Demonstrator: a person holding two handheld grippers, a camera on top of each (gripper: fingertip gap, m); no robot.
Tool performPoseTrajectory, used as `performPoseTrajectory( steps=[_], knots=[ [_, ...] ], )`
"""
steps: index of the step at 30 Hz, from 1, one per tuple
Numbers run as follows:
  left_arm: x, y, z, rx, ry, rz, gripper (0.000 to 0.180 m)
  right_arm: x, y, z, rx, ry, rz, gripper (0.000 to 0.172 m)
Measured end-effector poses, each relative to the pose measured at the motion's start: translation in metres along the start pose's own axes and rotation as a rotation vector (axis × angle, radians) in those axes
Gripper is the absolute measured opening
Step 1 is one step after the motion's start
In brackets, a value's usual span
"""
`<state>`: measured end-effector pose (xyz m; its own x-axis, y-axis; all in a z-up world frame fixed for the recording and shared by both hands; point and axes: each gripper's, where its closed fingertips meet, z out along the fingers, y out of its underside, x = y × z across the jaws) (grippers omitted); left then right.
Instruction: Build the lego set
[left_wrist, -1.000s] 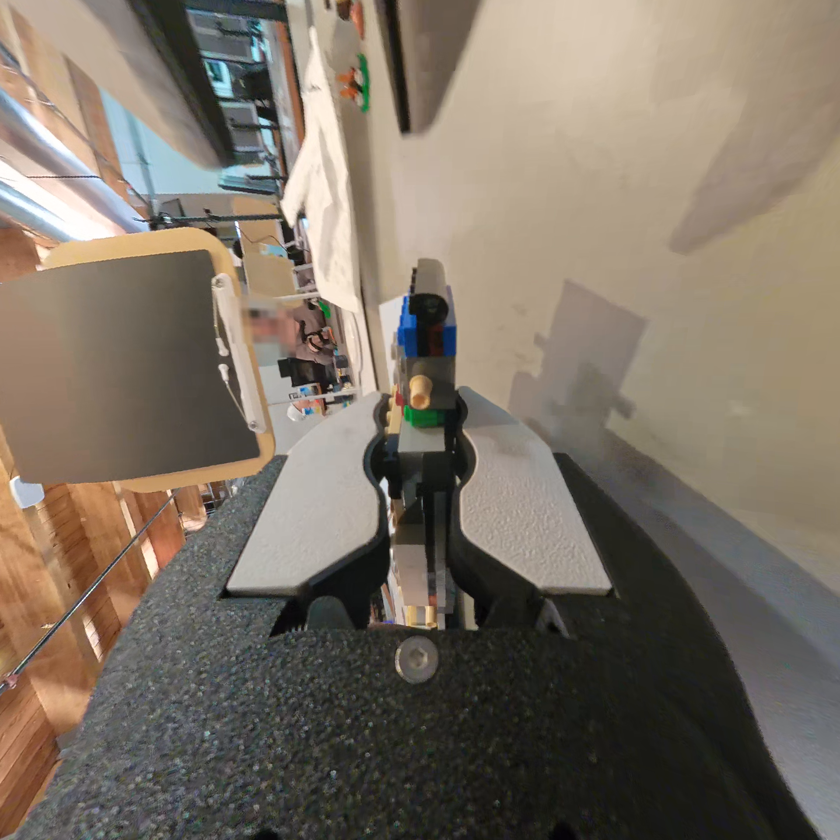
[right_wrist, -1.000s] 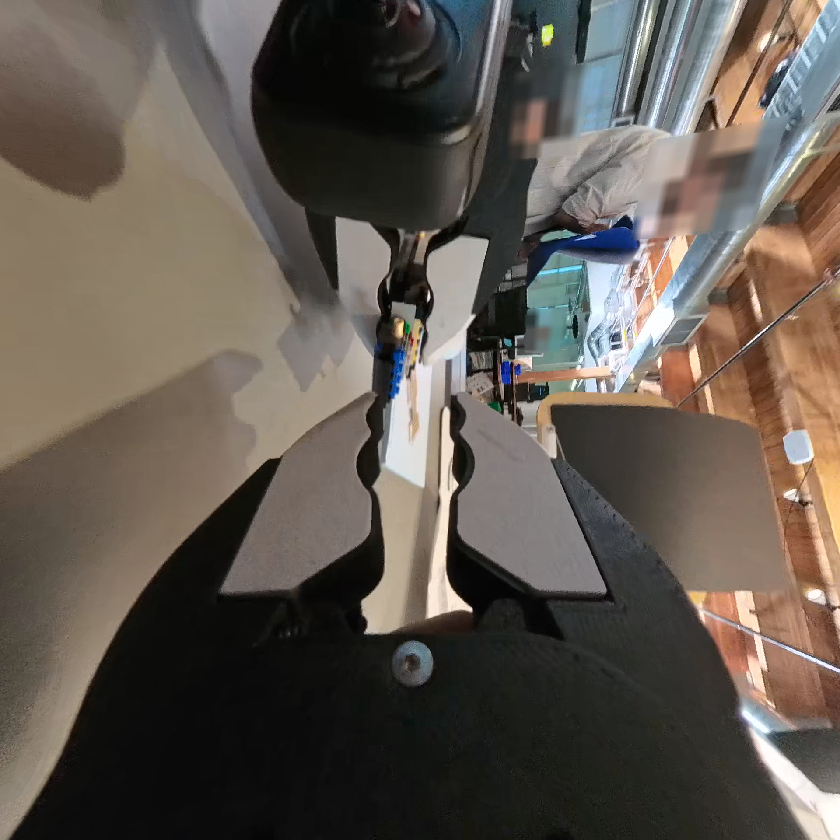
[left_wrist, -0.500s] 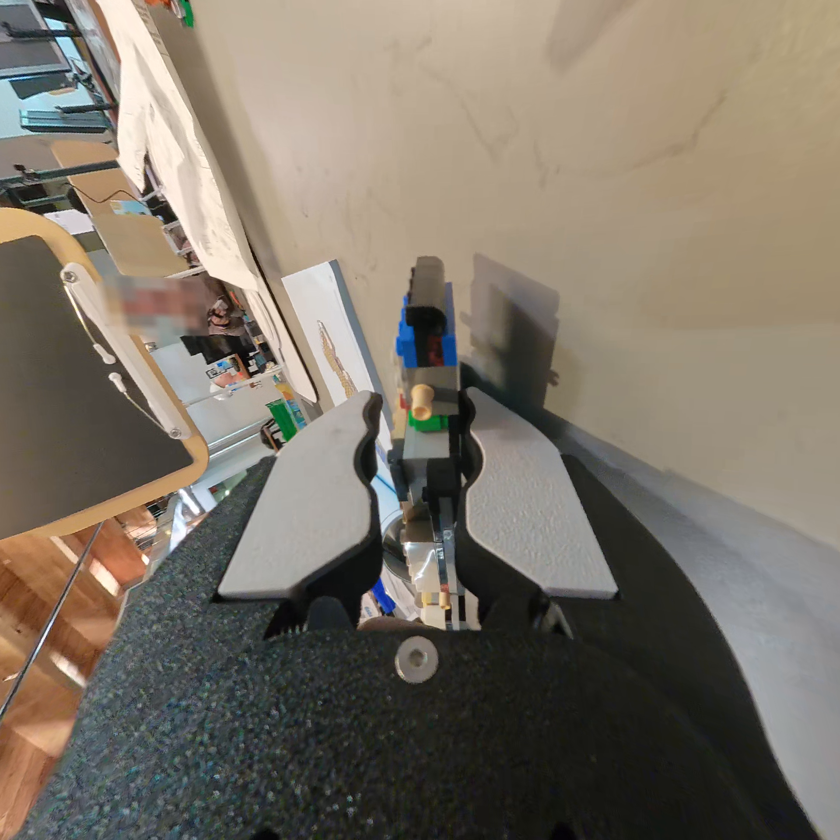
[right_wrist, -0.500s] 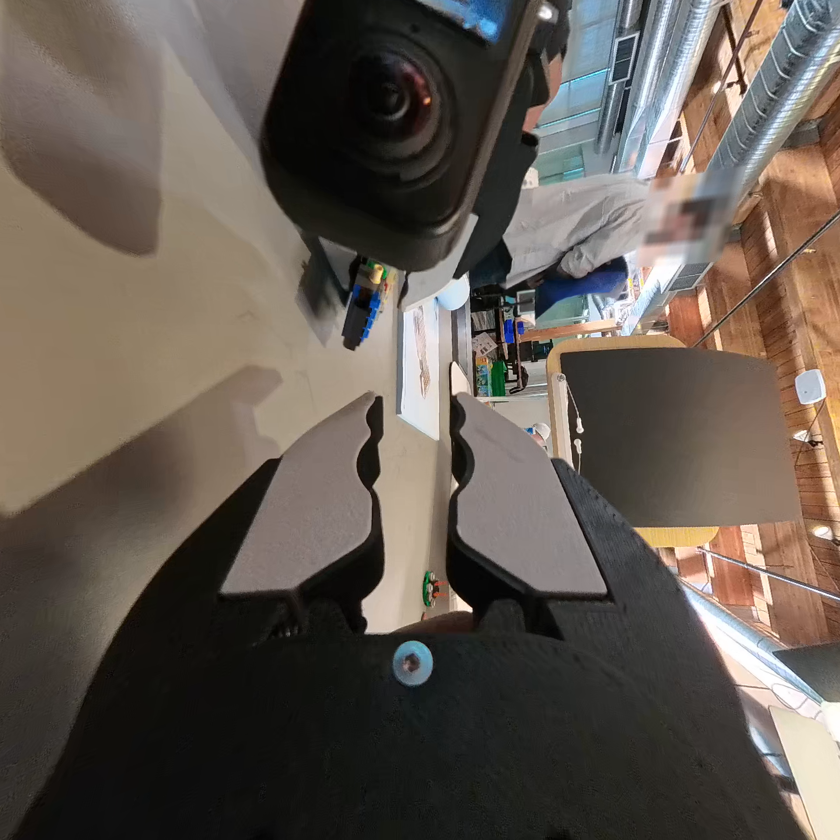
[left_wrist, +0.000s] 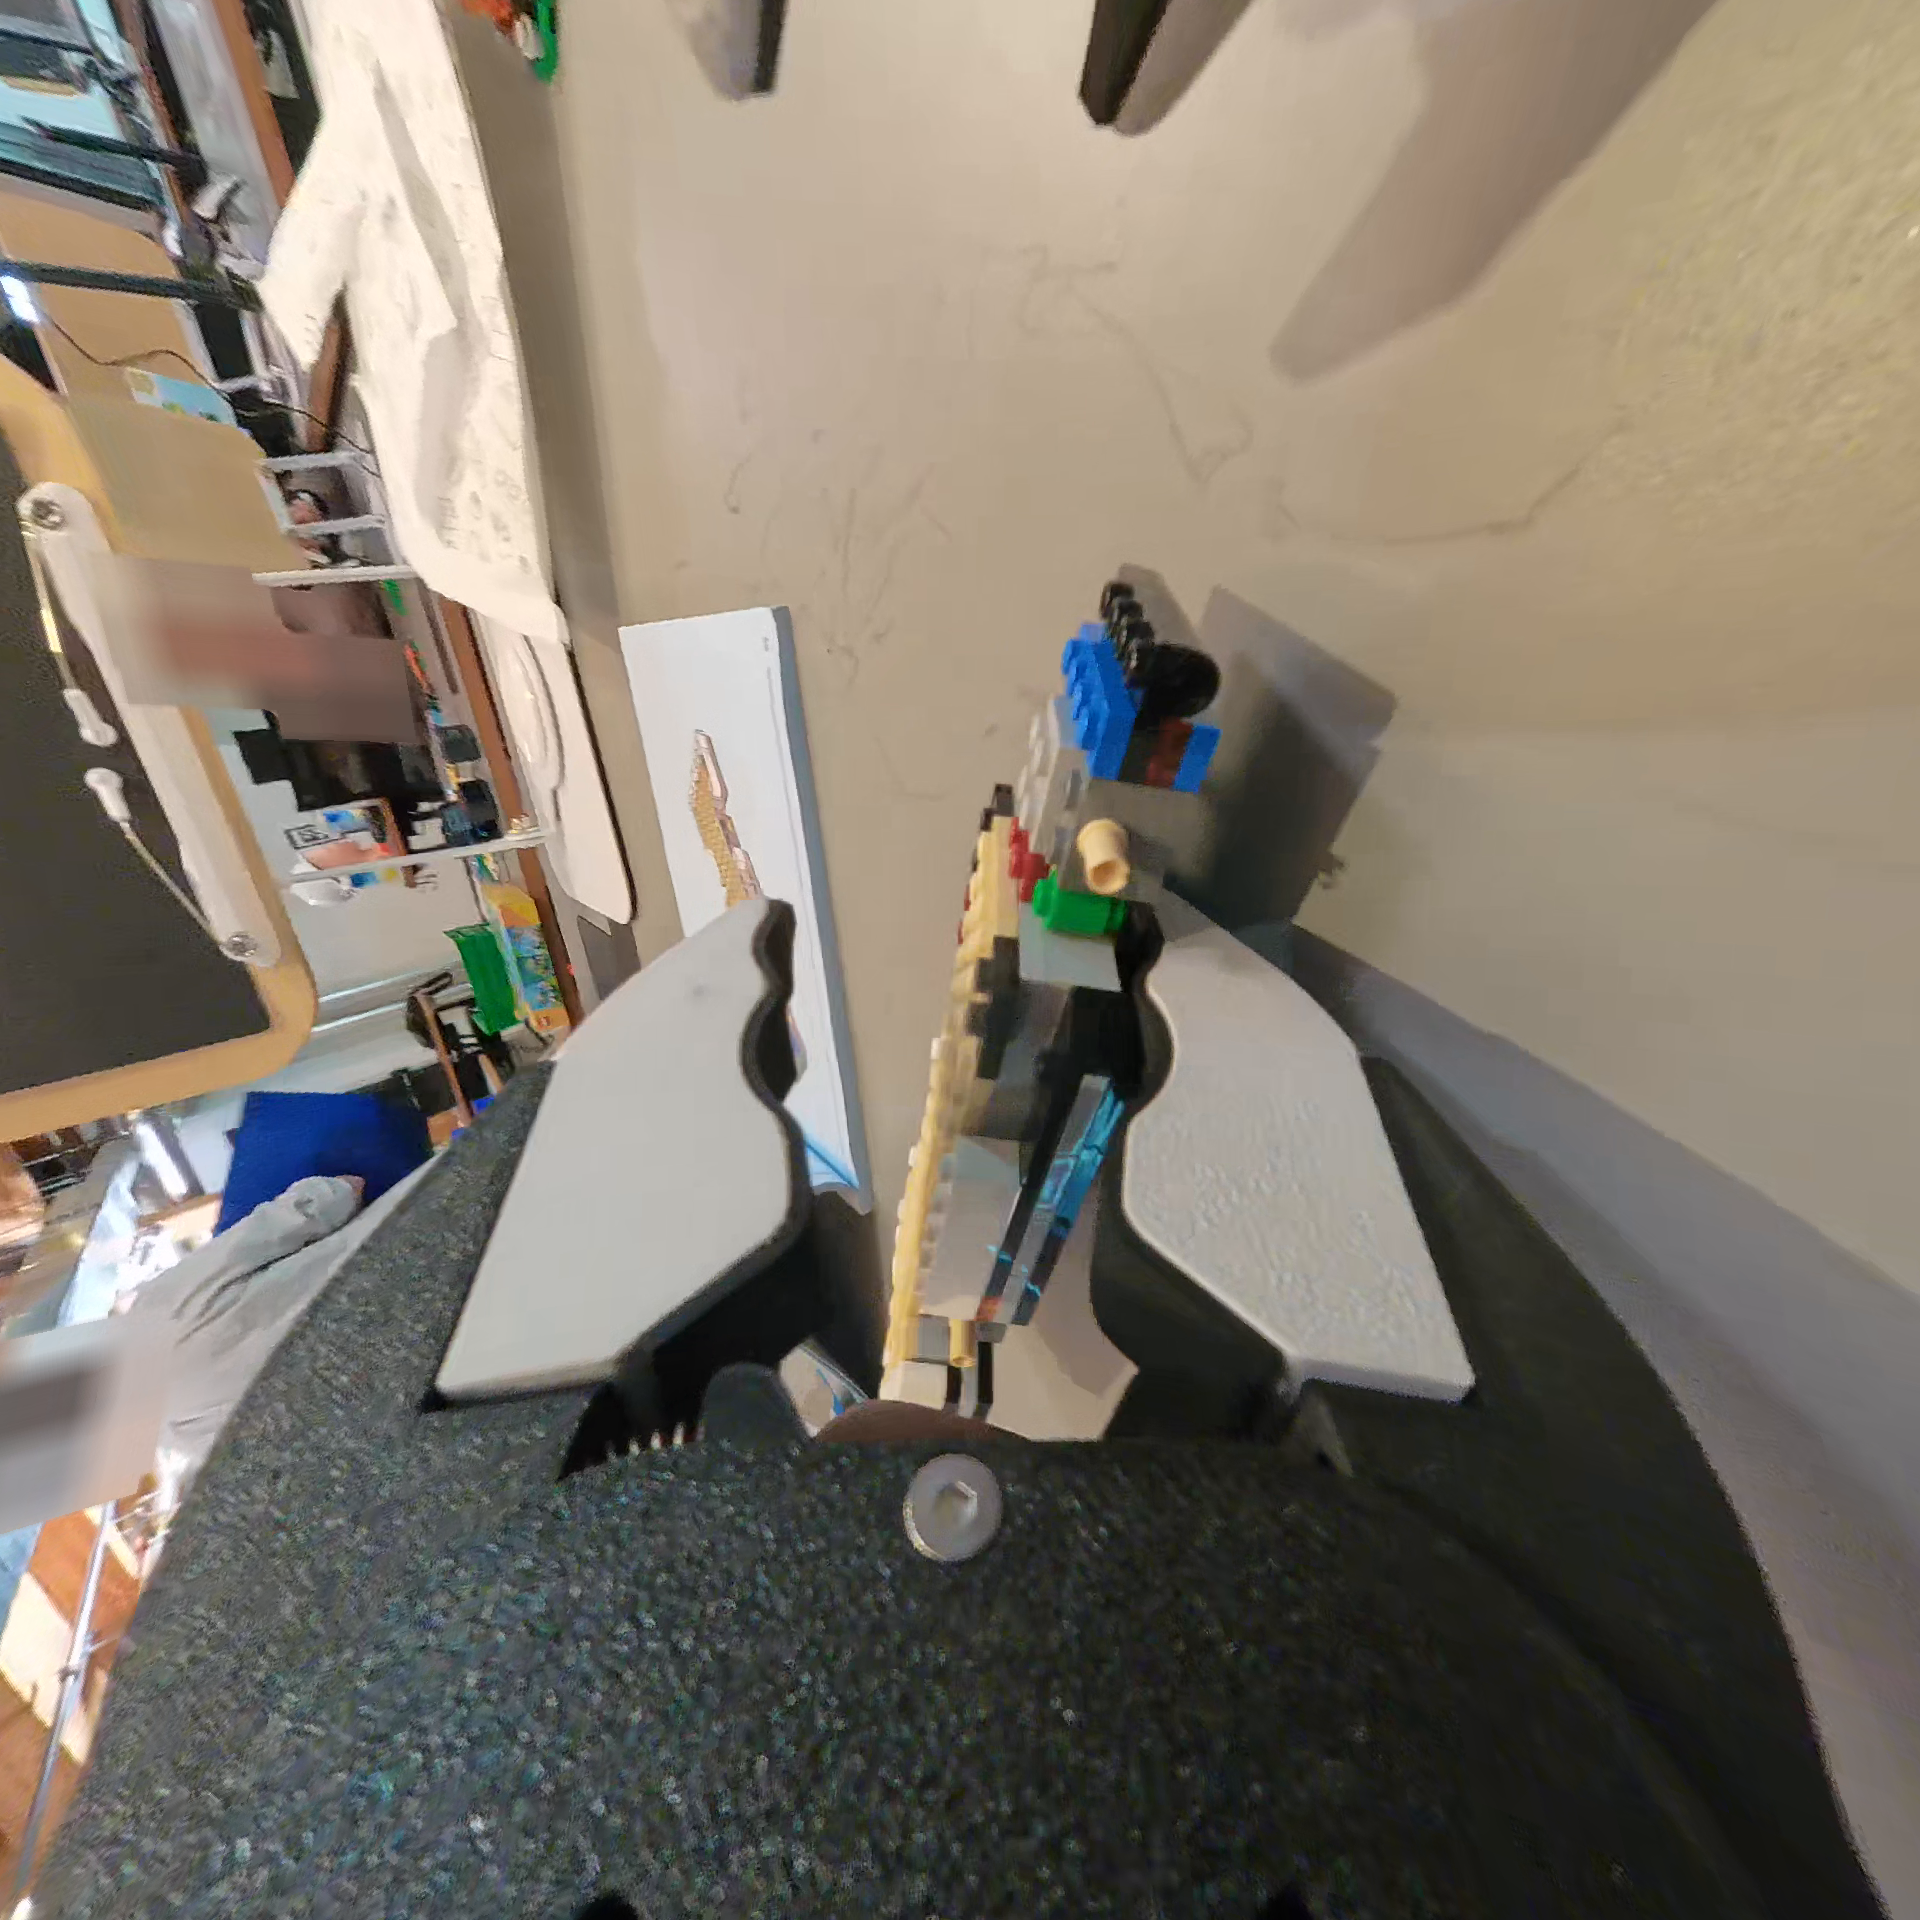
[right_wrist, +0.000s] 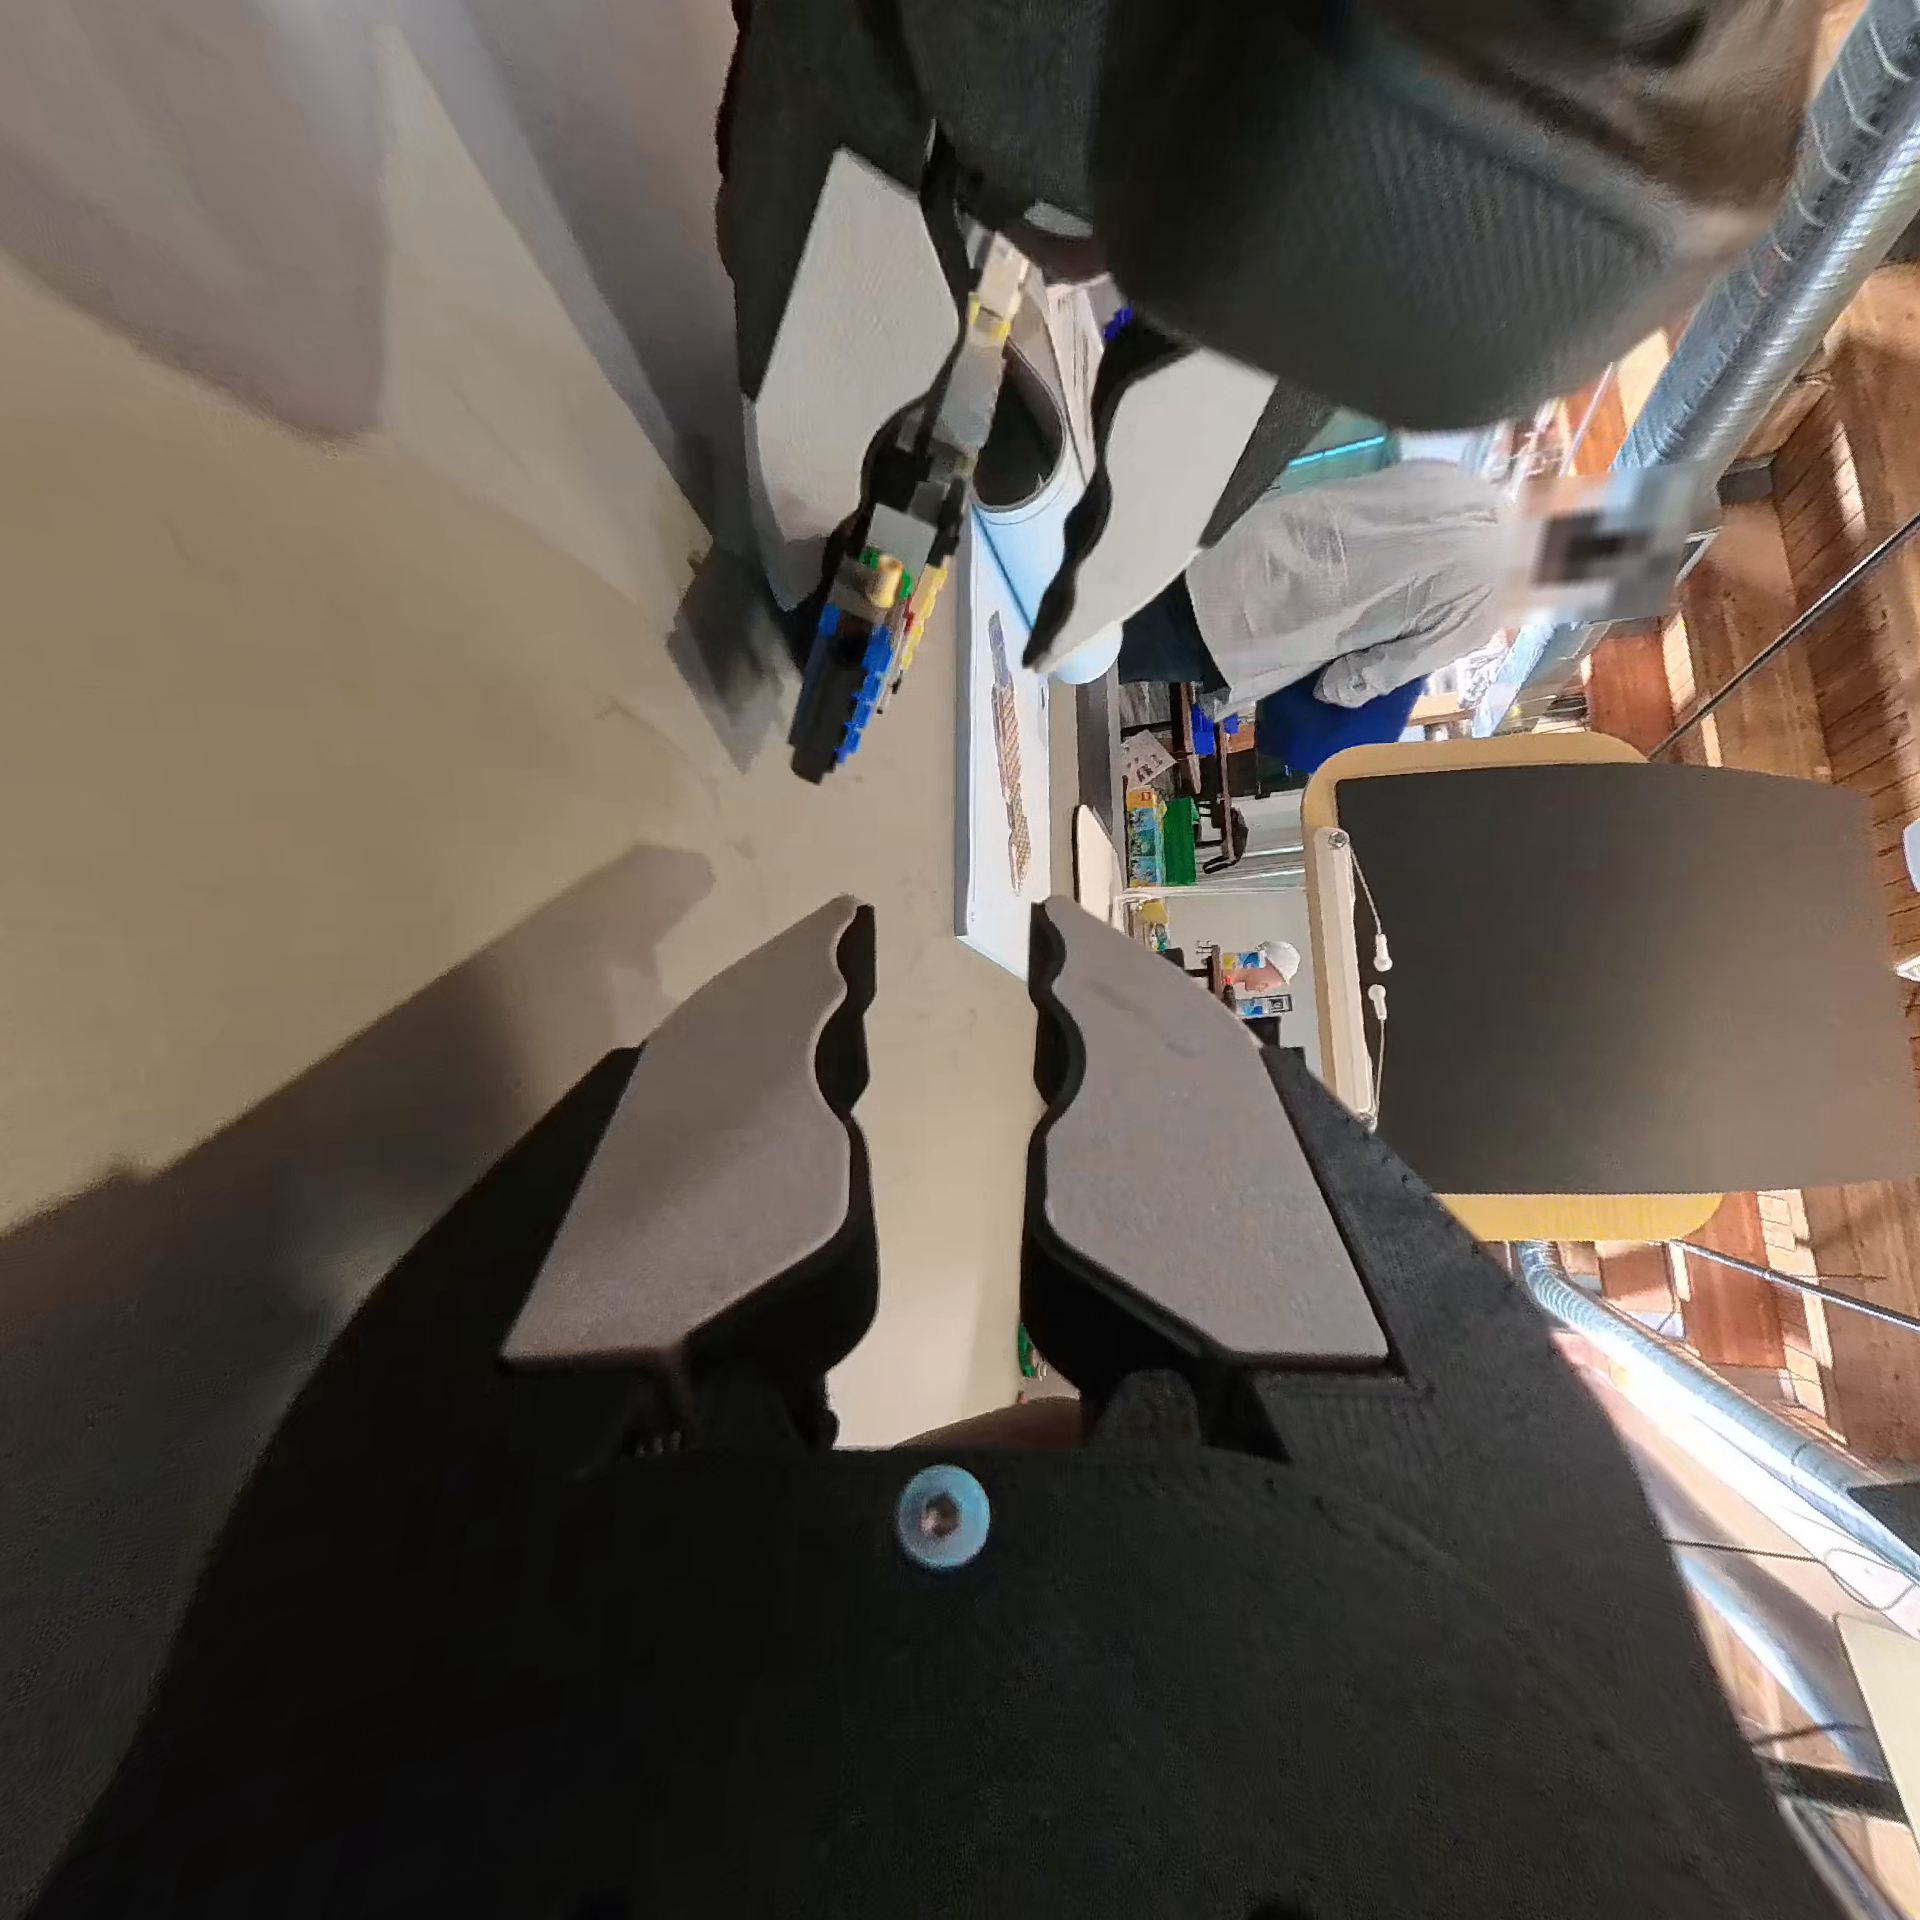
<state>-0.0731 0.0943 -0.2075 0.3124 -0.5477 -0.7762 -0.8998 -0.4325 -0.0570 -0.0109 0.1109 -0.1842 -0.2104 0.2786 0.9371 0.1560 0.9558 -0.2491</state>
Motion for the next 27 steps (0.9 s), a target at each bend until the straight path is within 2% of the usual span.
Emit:
performPoseTrajectory(
  steps=[9, 18, 27],
  knots=[
    [0.001, 0.002, -0.006, 0.022, -0.182, 0.009, 0.059, -0.002, -0.002, 0.001, 0.013, -0.006, 0.022, 0.028],
    [-0.005, 0.001, -0.01, 0.047, -0.441, 0.044, 0.042, 0.0, -0.006, -0.004, 0.028, 0.018, 0.008, 0.028],
    [-0.006, 0.002, -0.009, 0.055, -0.48, 0.013, 0.035, -0.001, -0.007, -0.011, 0.029, 0.028, -0.016, 0.027]
  ],
)
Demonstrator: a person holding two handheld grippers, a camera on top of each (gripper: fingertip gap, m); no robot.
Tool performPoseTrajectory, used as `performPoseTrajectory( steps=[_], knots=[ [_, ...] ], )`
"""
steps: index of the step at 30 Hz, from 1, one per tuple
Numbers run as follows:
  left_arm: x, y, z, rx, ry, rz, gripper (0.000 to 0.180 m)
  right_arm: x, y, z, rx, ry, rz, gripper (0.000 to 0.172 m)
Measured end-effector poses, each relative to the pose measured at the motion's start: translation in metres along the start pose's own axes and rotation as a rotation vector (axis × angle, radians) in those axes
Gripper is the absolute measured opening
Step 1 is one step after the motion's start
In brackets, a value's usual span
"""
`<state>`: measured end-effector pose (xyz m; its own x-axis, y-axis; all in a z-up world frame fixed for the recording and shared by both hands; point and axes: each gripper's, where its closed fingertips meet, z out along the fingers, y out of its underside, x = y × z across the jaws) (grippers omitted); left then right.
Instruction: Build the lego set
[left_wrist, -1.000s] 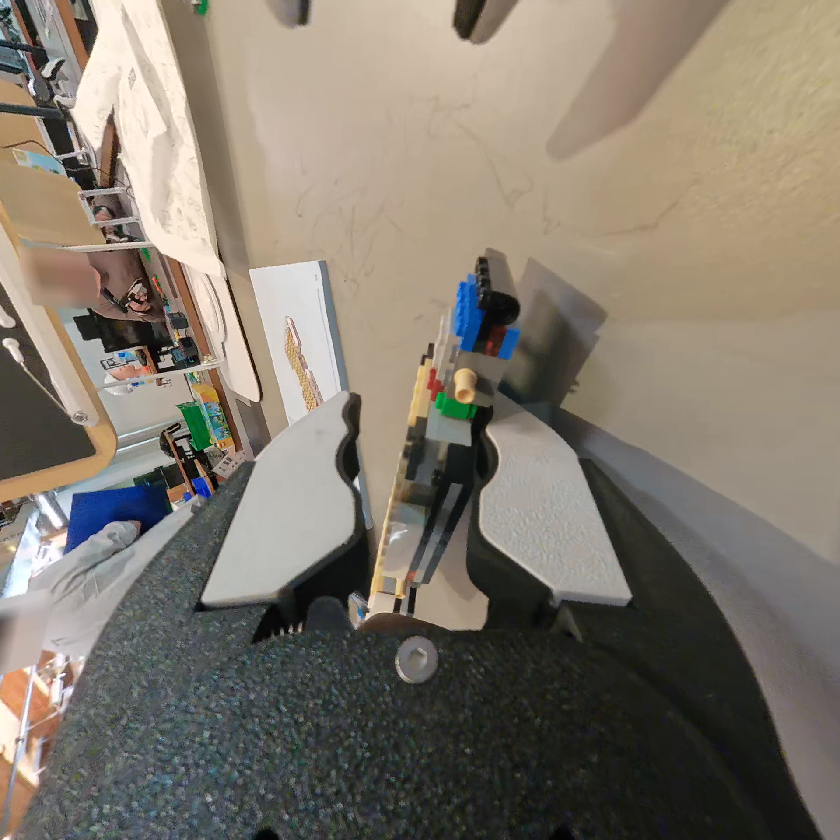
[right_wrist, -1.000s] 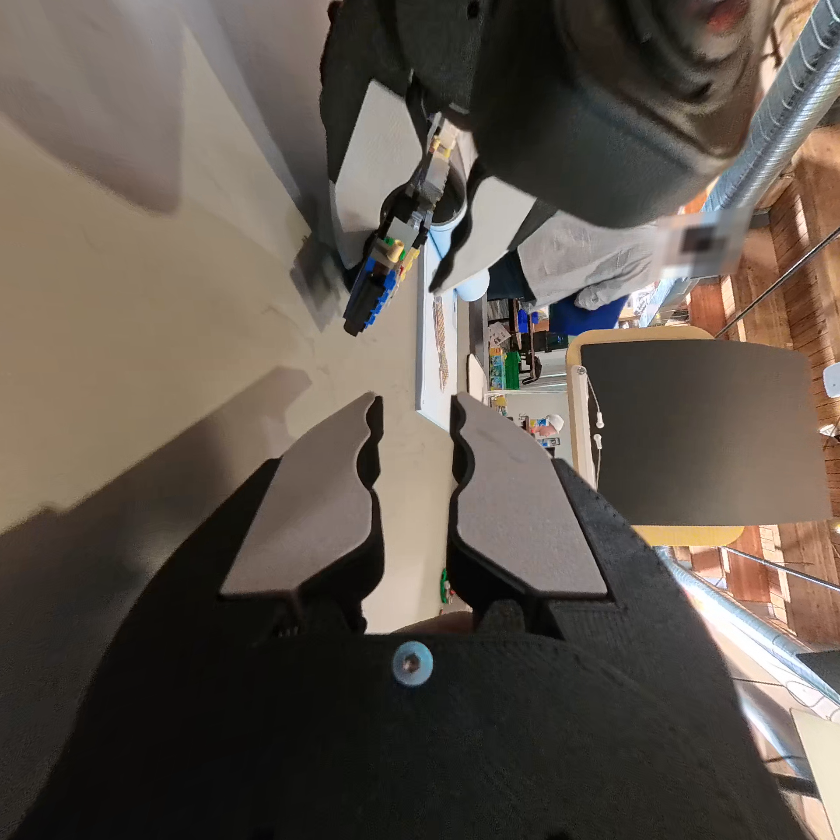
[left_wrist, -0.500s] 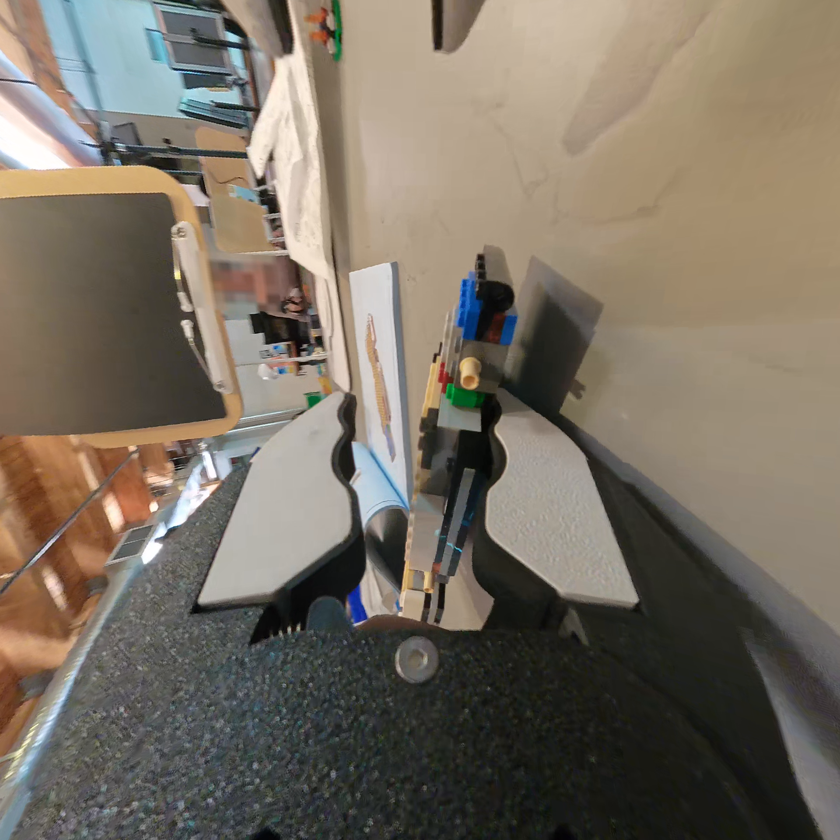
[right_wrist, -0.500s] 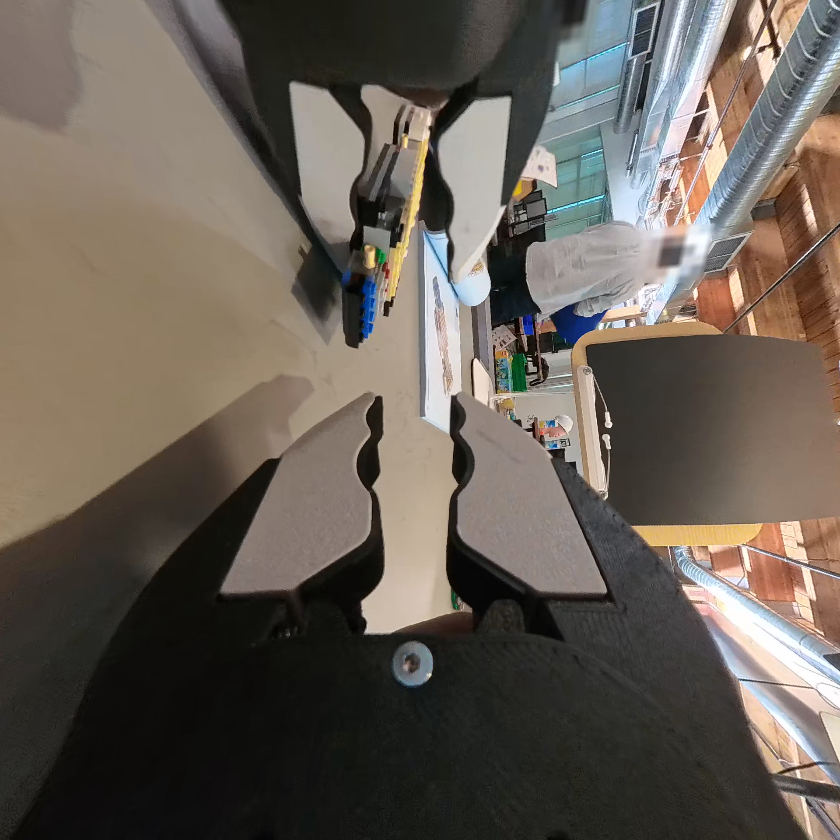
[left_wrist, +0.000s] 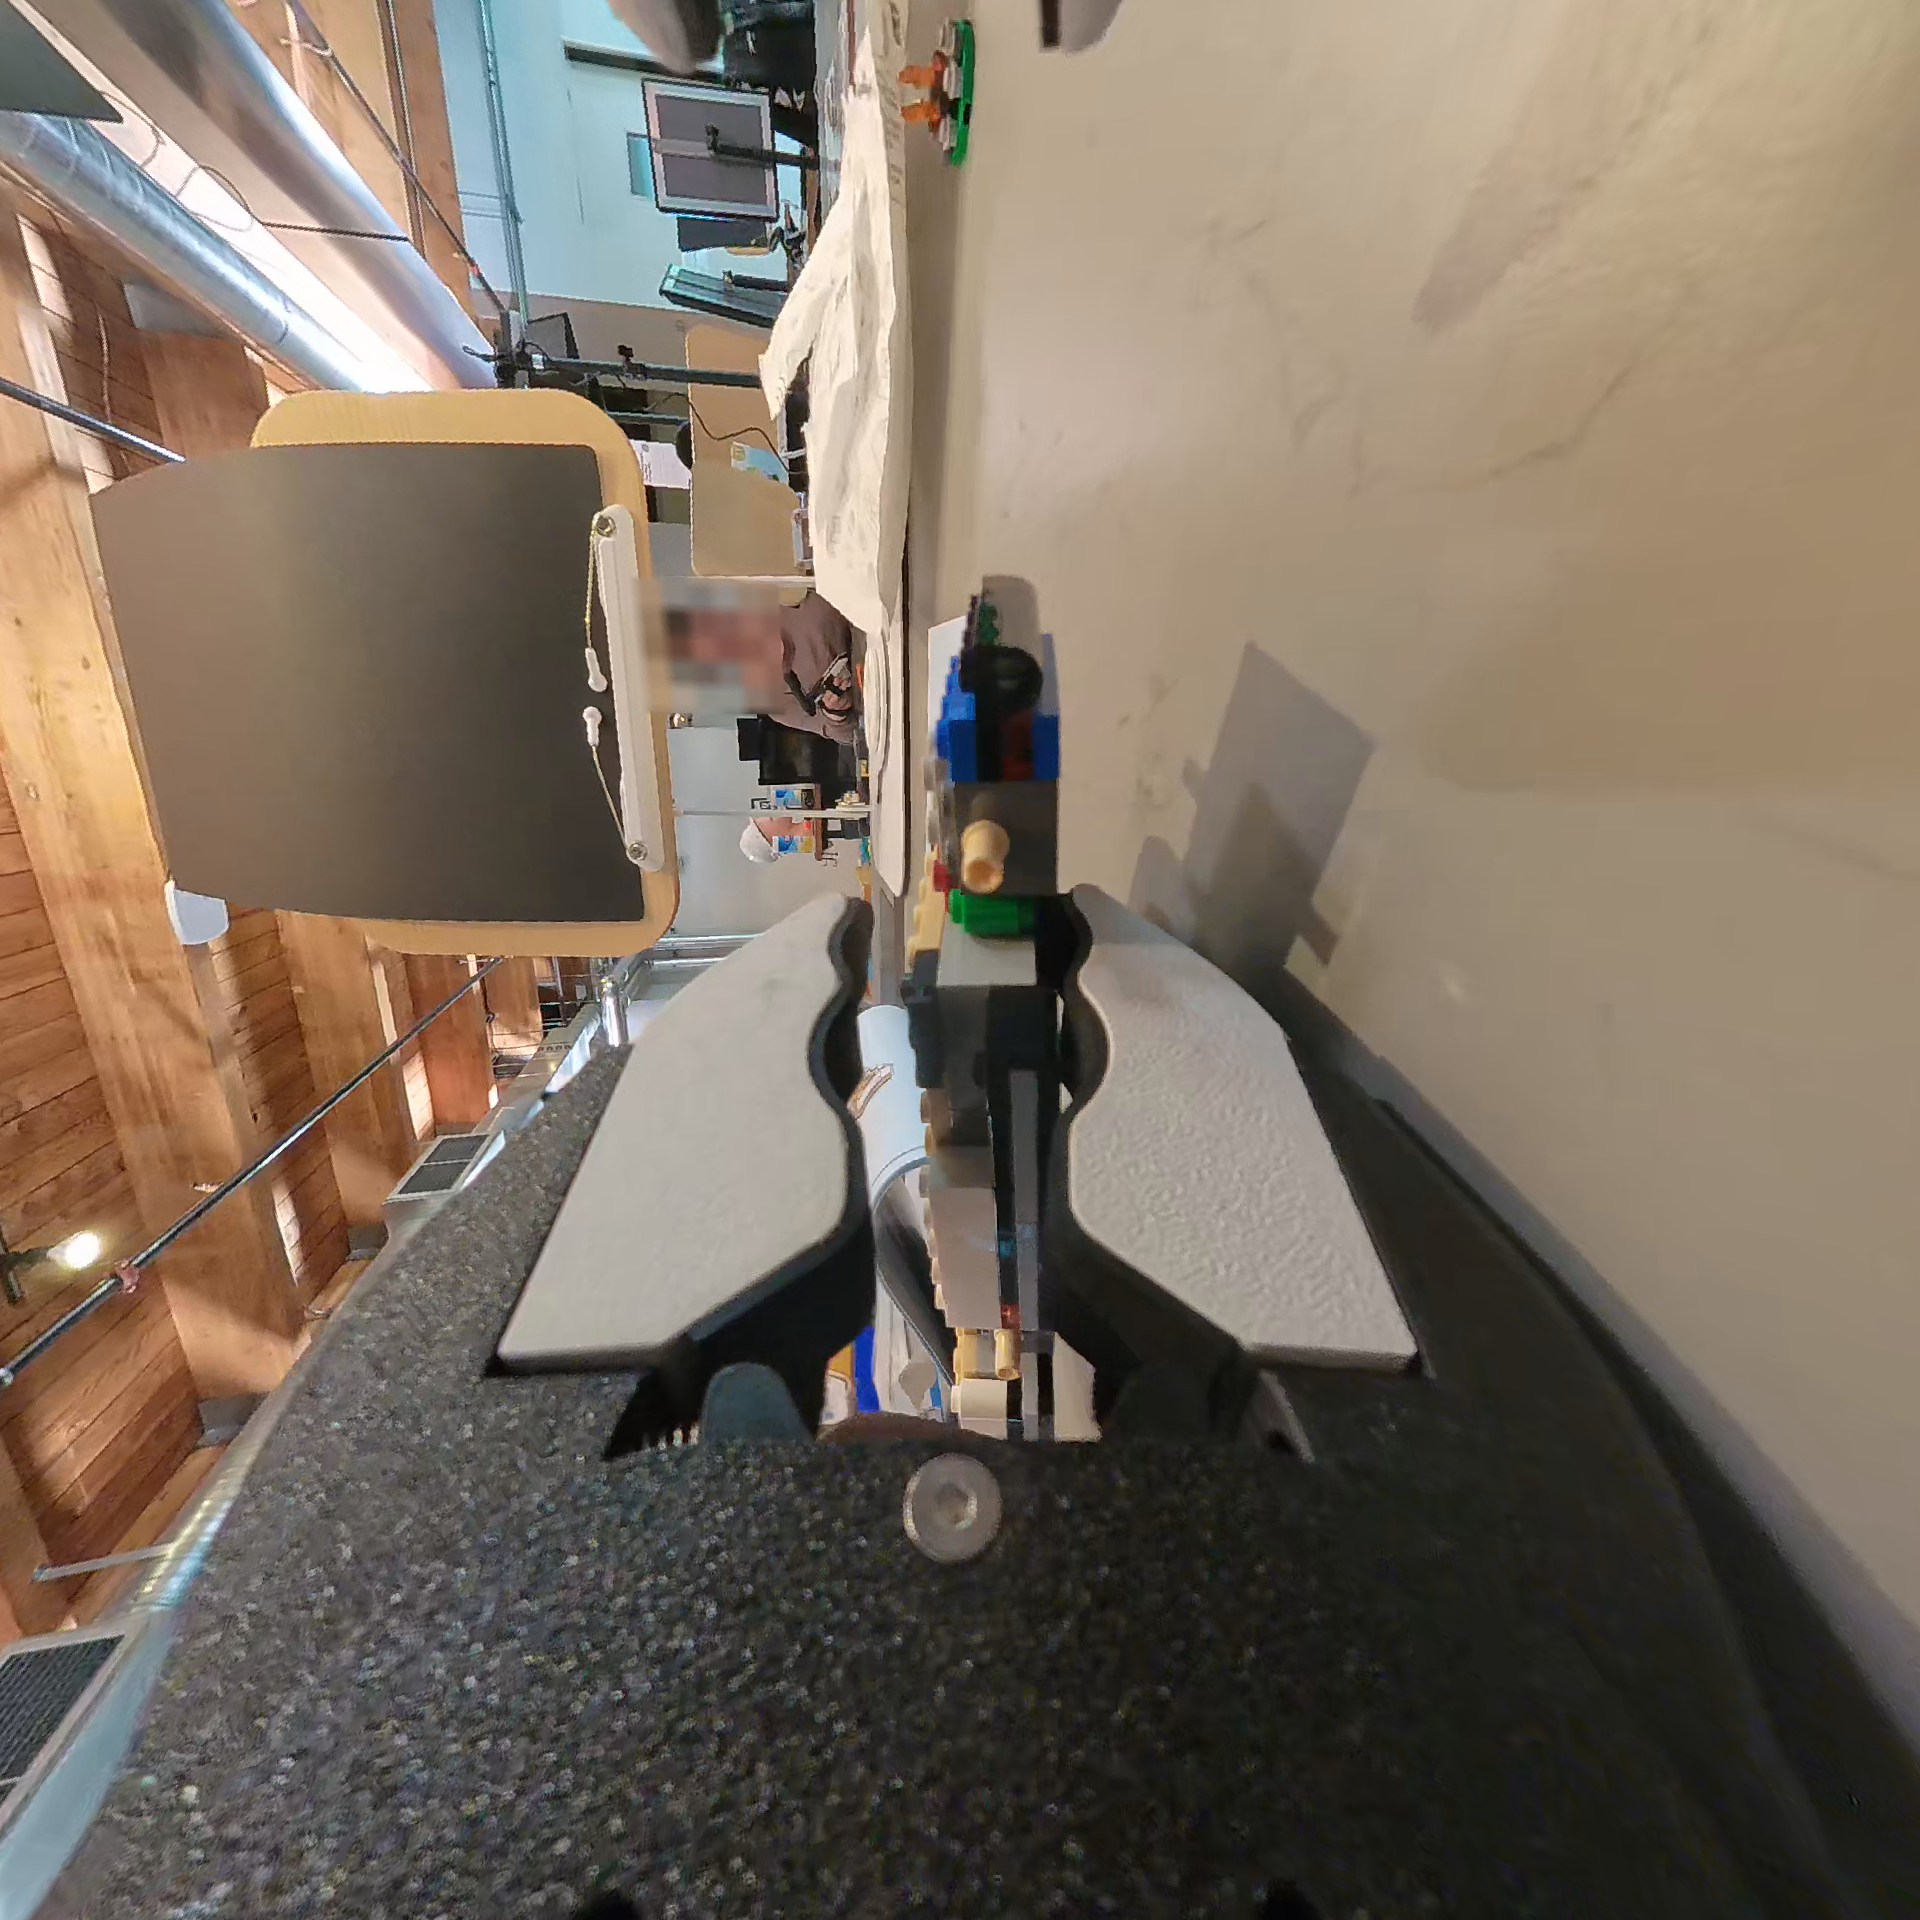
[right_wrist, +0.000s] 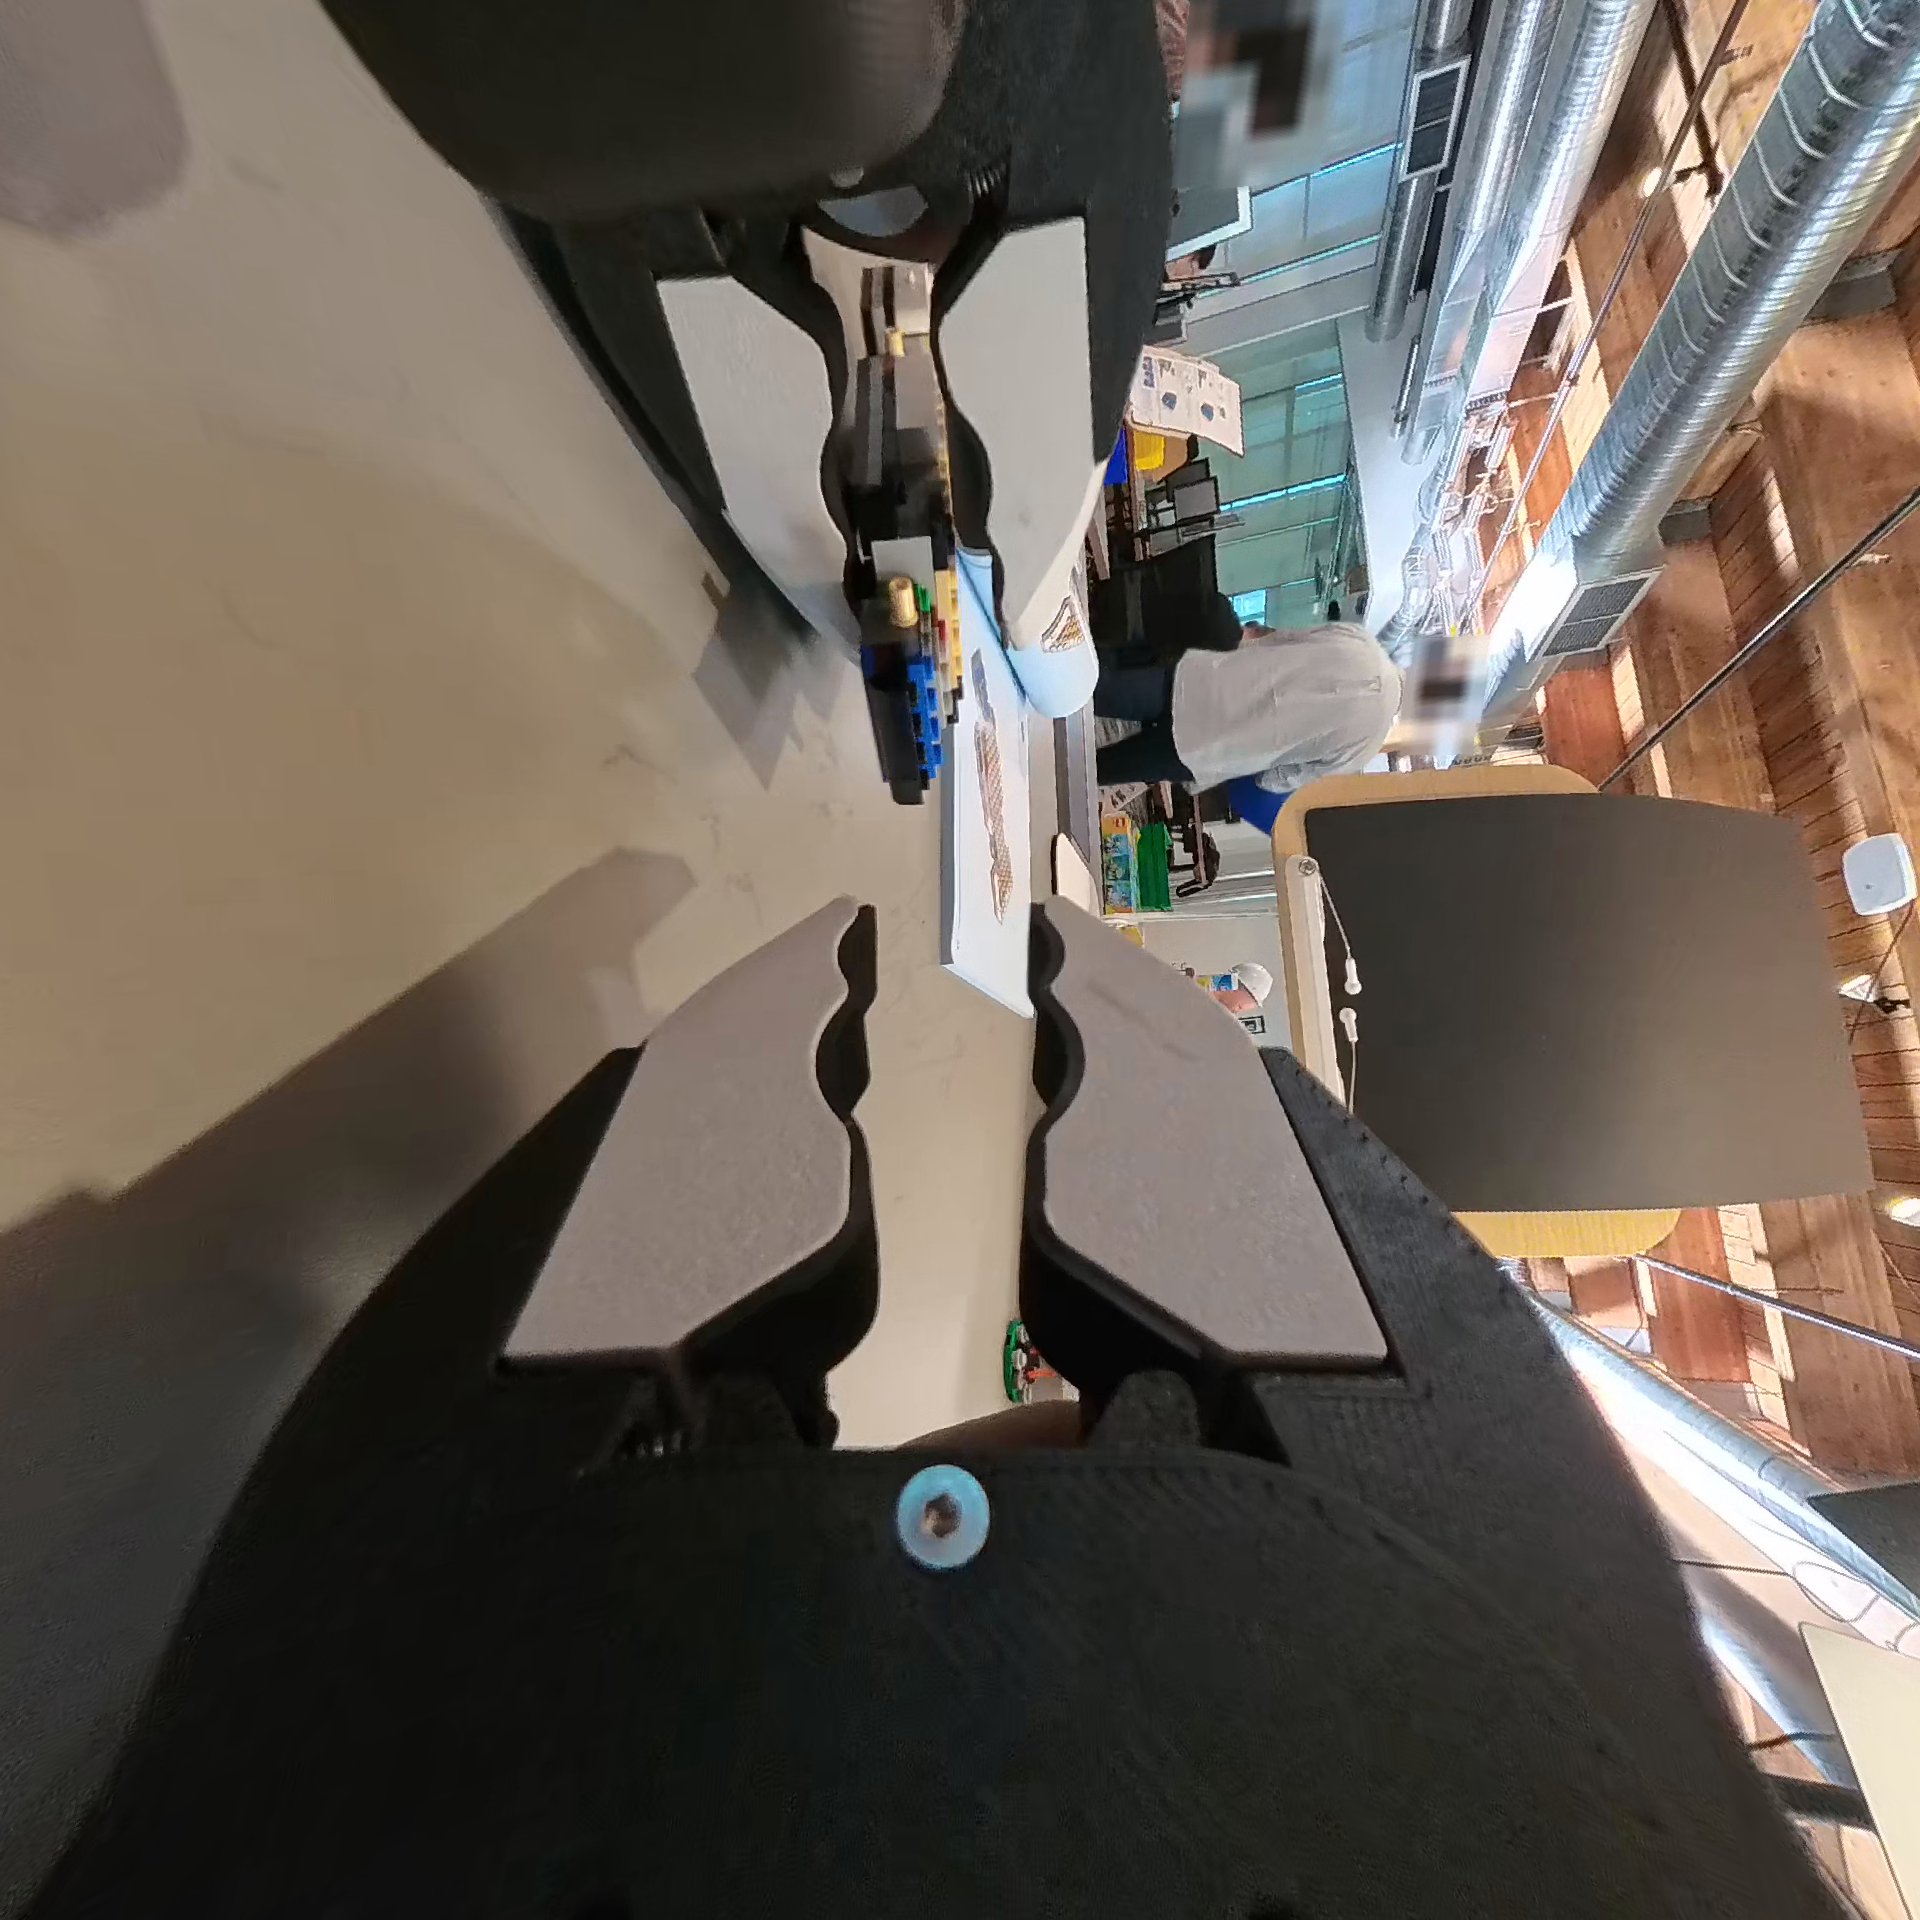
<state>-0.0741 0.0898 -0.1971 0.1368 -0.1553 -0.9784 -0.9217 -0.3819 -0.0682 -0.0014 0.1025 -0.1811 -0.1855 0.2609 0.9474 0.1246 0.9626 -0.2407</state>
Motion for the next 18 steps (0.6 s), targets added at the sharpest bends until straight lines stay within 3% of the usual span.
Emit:
performPoseTrajectory(
  steps=[18],
  knots=[
    [-0.005, 0.003, 0.011, 0.01, -0.033, 0.006, 0.025, -0.001, 0.002, -0.013, -0.011, 0.012, 0.008, 0.027]
  ],
)
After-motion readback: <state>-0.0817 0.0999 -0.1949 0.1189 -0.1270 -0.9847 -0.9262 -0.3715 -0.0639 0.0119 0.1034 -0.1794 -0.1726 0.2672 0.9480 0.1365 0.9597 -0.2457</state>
